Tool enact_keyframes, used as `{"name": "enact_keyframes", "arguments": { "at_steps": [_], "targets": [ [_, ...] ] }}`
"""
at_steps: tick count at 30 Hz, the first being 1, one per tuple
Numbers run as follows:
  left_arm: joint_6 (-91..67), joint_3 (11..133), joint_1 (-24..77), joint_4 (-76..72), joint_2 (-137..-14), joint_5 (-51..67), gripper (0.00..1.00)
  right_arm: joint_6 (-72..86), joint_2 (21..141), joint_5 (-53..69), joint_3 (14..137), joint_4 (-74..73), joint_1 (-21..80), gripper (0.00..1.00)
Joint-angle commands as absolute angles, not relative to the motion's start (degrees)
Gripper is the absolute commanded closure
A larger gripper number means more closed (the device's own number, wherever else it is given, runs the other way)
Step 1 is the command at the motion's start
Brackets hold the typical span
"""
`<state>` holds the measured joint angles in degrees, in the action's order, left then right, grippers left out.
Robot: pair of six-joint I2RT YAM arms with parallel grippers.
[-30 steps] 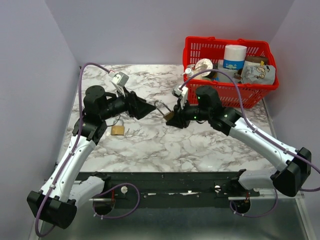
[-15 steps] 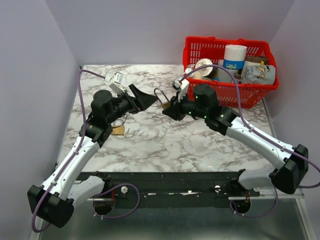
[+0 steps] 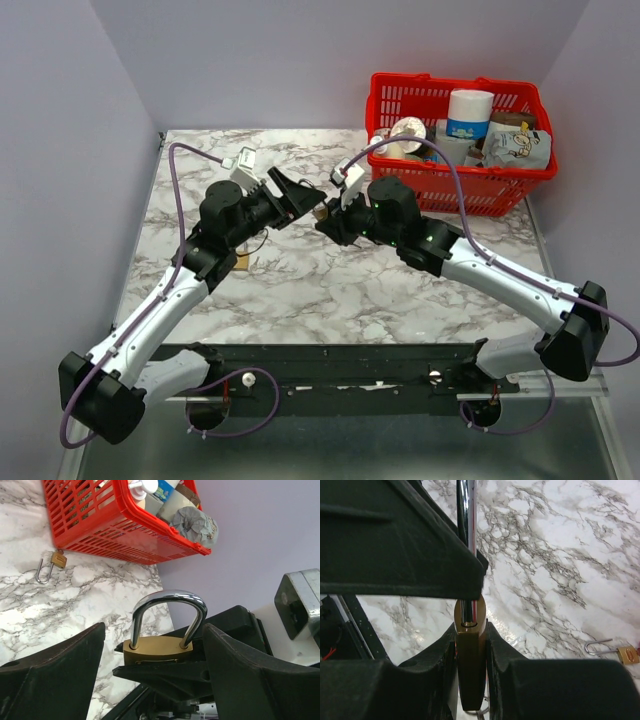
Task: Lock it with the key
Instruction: Remove the key from the lock.
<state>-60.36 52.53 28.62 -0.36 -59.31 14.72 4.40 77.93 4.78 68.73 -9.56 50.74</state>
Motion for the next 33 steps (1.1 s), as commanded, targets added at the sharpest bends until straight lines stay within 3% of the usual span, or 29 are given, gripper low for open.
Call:
{"name": "enact_keyframes", "arguments": {
  "at_steps": [1, 6, 12, 15, 18, 19, 22, 25, 27, 30, 33],
  "targets": [
    [-61.3, 52.1, 29.6, -2.1, -60.0, 11.7, 0.21, 6.3, 79.4, 0.0, 73.3, -5.3, 52.2, 0.99],
    [-61.2, 51.8, 29.9, -1.5, -60.0, 11.4, 0.3, 8.3, 80.9, -2.6, 75.0, -6.9, 52.3, 0.99],
    [-60.8, 51.6, 30.0, -2.8, -60.0, 11.3, 0.49, 8.9, 81.1, -0.6, 74.7, -7.3, 52.5, 0.99],
    [-60.3, 51.5, 30.0, -3.1, -59.9, 11.0, 0.6, 9.2, 80.9, 1.8, 74.2, -7.5, 52.5, 0.99],
    [-60.0, 51.4, 30.0, -3.1, -59.9, 10.6, 0.76, 9.5, 80.8, 3.3, 73.8, -7.7, 52.5, 0.99],
    [-60.0, 51.4, 29.8, -2.9, -60.0, 10.6, 0.86, 9.6, 80.8, 3.7, 73.8, -8.2, 52.6, 0.99],
    [-59.9, 51.8, 29.0, -2.3, -60.0, 10.8, 1.0, 9.7, 80.5, 4.0, 73.5, -9.0, 52.5, 0.71],
    [-59.3, 52.3, 27.6, -1.7, -59.5, 12.0, 1.0, 9.0, 79.0, 4.7, 71.7, -10.3, 52.2, 0.42],
    [-59.2, 52.3, 27.3, -1.5, -59.2, 12.9, 1.0, 8.7, 77.9, 7.0, 71.2, -11.6, 51.5, 0.32],
    [-59.4, 52.2, 26.8, -1.5, -59.0, 14.1, 1.0, 8.6, 76.7, 11.5, 69.7, -13.2, 49.2, 0.24],
    [-59.8, 52.4, 26.5, -1.8, -59.1, 14.8, 1.0, 6.5, 75.2, 15.5, 67.9, -14.3, 46.9, 0.3]
  ]
}}
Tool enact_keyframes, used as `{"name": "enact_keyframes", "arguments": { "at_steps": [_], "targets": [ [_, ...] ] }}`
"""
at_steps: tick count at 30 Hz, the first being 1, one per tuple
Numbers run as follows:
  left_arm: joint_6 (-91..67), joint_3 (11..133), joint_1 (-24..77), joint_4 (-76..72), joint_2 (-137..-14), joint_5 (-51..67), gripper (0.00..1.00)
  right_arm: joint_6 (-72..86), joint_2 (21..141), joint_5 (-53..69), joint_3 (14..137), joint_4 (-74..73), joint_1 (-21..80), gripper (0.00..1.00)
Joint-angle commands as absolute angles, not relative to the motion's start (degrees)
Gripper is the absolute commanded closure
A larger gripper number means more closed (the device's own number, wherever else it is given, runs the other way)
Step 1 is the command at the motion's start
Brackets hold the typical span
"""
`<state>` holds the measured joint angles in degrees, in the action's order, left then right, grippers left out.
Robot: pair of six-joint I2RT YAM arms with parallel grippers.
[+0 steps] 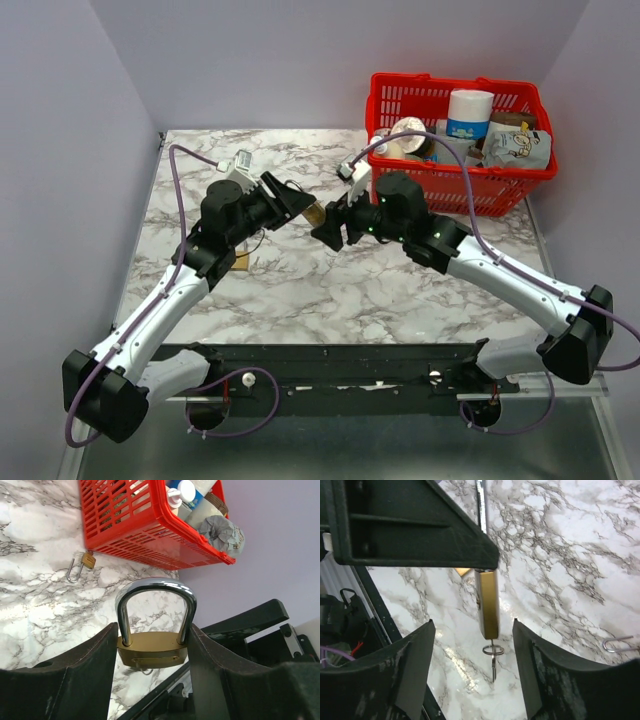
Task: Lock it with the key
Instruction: Remove the key from the lock.
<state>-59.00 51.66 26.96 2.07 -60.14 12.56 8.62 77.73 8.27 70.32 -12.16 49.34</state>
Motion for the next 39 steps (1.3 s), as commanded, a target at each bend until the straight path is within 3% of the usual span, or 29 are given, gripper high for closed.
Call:
{"name": "enact_keyframes", "arguments": {
  "at_steps": [1, 6, 11, 14, 26, 28, 39],
  "targets": [
    [-59.9, 52.4, 26.4, -1.8, -59.1, 15.3, 1.0, 6.1, 74.5, 16.0, 67.3, -14.3, 45.8, 0.34],
    [-60.7, 52.4, 26.5, -2.9, -59.3, 16.4, 1.0, 1.3, 73.3, 17.2, 65.7, -14.3, 45.3, 0.47],
    [-61.9, 52.1, 26.5, -3.8, -59.7, 16.3, 1.0, 0.8, 74.8, 19.6, 66.0, -14.2, 45.3, 0.45],
    [-61.7, 52.5, 26.5, -3.5, -59.9, 16.3, 1.0, 0.7, 75.2, 19.7, 65.9, -13.5, 45.2, 0.5],
    [-63.7, 51.3, 26.5, -3.9, -59.9, 16.3, 1.0, 0.6, 76.4, 17.2, 65.6, -12.3, 45.3, 0.85],
    [-63.7, 51.5, 26.5, -4.0, -59.9, 16.3, 1.0, 0.6, 76.3, 17.1, 65.4, -12.3, 45.3, 0.99],
    [-64.3, 52.6, 24.2, -4.2, -61.6, 13.9, 1.0, 1.3, 74.8, 17.8, 62.8, -12.1, 45.4, 0.99]
  ]
}}
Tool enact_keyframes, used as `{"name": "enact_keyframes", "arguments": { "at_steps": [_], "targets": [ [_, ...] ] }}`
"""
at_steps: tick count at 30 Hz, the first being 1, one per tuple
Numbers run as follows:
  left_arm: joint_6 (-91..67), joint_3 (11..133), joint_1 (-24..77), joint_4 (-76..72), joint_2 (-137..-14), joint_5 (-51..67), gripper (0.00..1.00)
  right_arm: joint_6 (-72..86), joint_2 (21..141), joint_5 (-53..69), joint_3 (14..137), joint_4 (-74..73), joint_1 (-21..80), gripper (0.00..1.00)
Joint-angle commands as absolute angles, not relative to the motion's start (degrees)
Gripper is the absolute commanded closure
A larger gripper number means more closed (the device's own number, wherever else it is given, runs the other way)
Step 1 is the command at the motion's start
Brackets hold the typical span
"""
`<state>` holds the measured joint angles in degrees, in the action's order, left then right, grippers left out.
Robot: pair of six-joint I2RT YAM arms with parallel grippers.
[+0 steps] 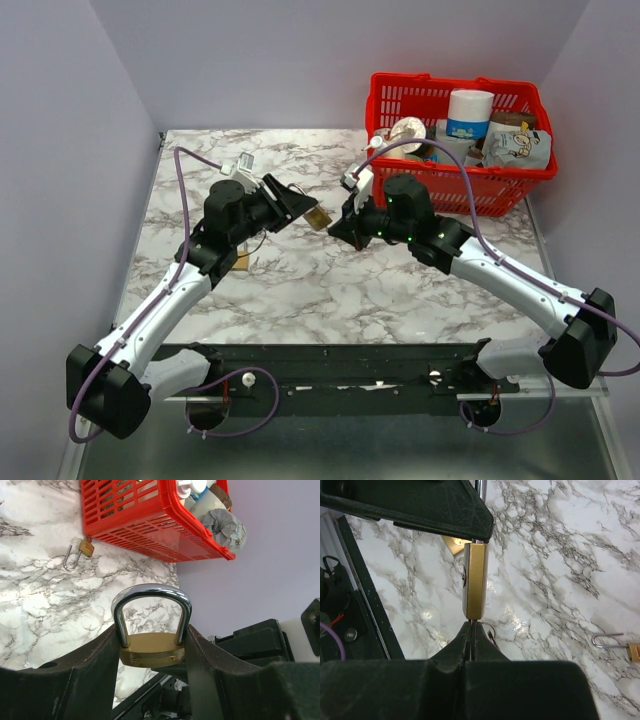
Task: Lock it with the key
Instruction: Remove the key from the lock, then place the lock at the center of the board.
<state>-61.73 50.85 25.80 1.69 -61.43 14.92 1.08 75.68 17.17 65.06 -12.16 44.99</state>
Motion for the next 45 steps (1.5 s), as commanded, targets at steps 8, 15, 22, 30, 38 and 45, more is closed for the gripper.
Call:
{"name": "enact_keyframes", "arguments": {
  "at_steps": [8, 15, 22, 30, 38, 45],
  "targets": [
    [-64.5, 53.8, 22.1, -5.1, -62.7, 11.7, 1.0, 4.2, 73.5, 18.7, 59.2, -13.8, 46.1, 0.99],
    [-65.9, 52.9, 20.8, -4.2, -63.0, 10.3, 1.0, 7.1, 73.9, 19.4, 57.8, -15.7, 46.7, 0.99],
    [-64.5, 53.1, 19.6, -3.9, -63.4, 9.1, 1.0, 10.0, 74.6, 21.1, 57.3, -17.4, 47.5, 0.99],
    [-41.5, 57.8, 21.4, 21.7, -66.6, 6.6, 1.0, 16.1, 73.9, 21.9, 56.3, -17.5, 46.8, 0.99],
    [-27.0, 51.9, 22.4, 30.7, -71.2, 6.3, 1.0, 18.1, 74.5, 26.9, 53.8, -14.7, 46.8, 0.99],
    [-24.8, 51.7, 22.9, 28.0, -79.0, 4.9, 1.0, 18.9, 77.3, 29.9, 53.8, -14.4, 46.8, 0.99]
  ]
}}
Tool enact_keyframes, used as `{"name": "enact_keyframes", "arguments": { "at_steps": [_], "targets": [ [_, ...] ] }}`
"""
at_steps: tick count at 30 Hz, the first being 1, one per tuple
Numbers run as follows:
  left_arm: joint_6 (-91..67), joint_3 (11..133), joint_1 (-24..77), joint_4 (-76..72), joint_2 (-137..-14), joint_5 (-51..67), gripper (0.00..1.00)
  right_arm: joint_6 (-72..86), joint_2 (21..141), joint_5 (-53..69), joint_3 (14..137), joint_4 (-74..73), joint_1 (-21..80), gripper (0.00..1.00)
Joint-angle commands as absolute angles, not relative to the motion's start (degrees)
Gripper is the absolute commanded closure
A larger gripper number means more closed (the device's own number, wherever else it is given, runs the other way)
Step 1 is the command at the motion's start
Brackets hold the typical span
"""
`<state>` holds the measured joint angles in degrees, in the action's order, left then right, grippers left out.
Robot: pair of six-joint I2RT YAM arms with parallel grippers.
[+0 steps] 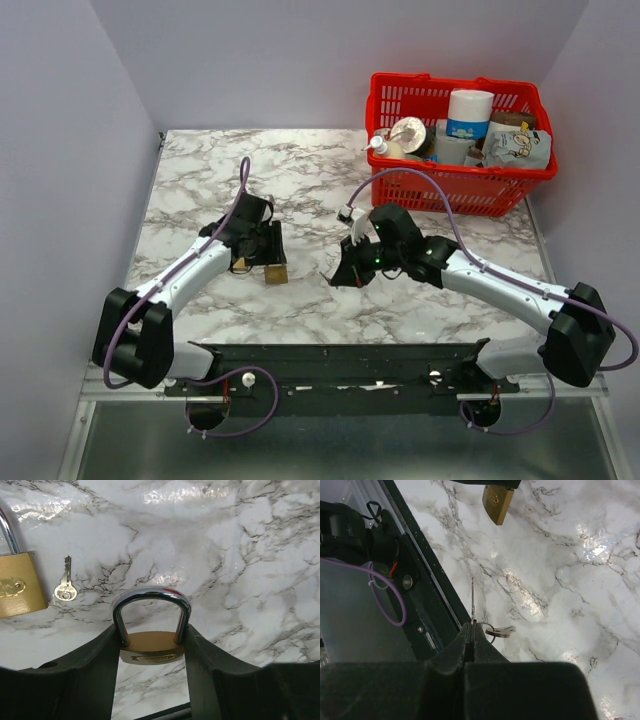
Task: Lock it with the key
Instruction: Place the lock at the center of the board.
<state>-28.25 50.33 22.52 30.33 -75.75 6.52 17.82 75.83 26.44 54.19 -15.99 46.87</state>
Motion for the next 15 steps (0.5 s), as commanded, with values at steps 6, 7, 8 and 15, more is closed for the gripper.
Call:
{"name": "enact_keyframes", "arguments": {
  "at_steps": [6, 7, 8, 15],
  "targets": [
    [-24.3, 52.9, 22.9, 27.7, -85.5, 4.3, 1.0, 19.6, 78.9, 30.9, 53.3, -13.9, 46.8, 0.99],
    [-24.3, 53.3, 22.9, 27.6, -86.2, 4.1, 1.0, 19.7, 79.1, 30.9, 53.0, -13.7, 46.8, 0.99],
    [-24.3, 54.2, 22.9, 27.6, -86.8, 3.8, 1.0, 19.7, 79.3, 31.0, 53.1, -13.5, 46.8, 0.99],
    [-24.3, 58.3, 22.9, 26.7, -93.6, 2.9, 1.0, 19.7, 80.0, 30.8, 53.1, -13.4, 46.8, 0.99]
  ]
}}
